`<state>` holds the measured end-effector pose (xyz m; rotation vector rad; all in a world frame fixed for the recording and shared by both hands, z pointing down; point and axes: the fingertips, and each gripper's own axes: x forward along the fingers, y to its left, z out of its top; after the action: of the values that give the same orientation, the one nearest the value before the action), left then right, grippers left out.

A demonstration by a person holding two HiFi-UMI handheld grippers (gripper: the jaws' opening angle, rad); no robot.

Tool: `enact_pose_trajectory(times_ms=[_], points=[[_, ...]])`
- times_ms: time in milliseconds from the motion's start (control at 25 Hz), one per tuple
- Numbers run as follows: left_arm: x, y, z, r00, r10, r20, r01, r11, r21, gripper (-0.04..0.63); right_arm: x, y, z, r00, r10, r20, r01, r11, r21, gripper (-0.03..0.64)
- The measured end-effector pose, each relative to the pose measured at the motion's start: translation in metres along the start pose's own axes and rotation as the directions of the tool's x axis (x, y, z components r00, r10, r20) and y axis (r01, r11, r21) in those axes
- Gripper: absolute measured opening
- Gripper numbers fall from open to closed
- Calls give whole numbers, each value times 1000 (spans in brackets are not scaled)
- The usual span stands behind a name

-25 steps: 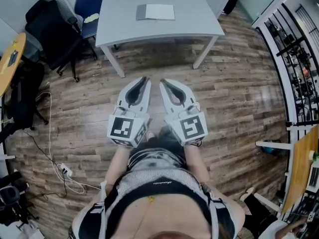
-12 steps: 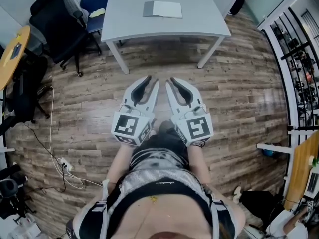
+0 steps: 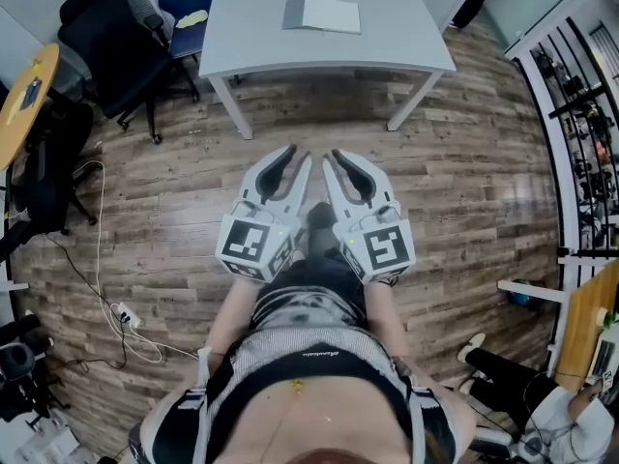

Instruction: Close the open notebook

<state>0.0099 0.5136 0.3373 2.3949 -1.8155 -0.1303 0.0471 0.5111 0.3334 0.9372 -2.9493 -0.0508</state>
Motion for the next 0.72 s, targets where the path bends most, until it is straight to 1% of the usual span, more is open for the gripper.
enact_pose_trajectory(times_ms=[320, 520, 720], points=[[32, 21, 2, 1000, -2, -1, 2, 1000, -15, 66, 30, -23, -3, 1000, 0, -5, 0, 1000, -6, 49], [63, 36, 5, 1000, -6, -2, 6, 1000, -28, 66, 56, -45, -3, 1000, 9, -22, -9, 1000, 11, 49], [100, 49, 11, 1000, -16, -4, 16, 999, -27, 66, 82, -71, 2, 1000, 13, -23, -12, 1000, 18, 49]])
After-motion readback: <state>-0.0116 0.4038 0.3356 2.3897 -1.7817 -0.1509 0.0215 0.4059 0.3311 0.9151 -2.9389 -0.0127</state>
